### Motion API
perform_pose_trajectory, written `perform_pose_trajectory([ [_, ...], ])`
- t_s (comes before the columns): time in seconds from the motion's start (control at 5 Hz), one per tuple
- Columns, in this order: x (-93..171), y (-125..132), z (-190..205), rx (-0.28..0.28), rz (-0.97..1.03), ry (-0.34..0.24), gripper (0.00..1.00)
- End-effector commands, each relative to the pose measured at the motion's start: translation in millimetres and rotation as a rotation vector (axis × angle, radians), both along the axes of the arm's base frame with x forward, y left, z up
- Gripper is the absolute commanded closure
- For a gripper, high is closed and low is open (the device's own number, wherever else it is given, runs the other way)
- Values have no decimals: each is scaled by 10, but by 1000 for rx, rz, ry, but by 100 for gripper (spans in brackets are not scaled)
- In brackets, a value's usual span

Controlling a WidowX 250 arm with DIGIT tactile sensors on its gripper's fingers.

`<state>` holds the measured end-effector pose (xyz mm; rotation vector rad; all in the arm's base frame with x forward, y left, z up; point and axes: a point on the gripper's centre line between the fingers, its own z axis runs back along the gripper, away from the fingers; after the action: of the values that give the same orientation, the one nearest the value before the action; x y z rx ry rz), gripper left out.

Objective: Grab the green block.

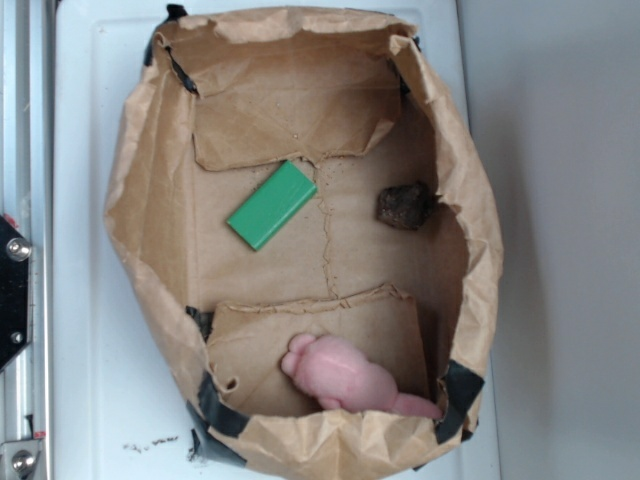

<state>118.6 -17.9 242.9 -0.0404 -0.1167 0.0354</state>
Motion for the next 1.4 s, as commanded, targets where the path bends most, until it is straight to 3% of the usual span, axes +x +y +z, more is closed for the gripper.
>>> perform_pose_trajectory([
  [0.0,0,0,0,0,0,0,0],
  [0.2,324,50,-90,-13,55,33,0],
  [0.4,554,132,-170,20,98,53,0],
  [0.6,774,297,-315,20,148,42,0],
  [0.8,931,484,-520,-37,214,-28,0],
  [1.0,1093,657,-715,-24,286,-63,0],
  [1.2,1229,791,-867,-49,379,-79,0],
])
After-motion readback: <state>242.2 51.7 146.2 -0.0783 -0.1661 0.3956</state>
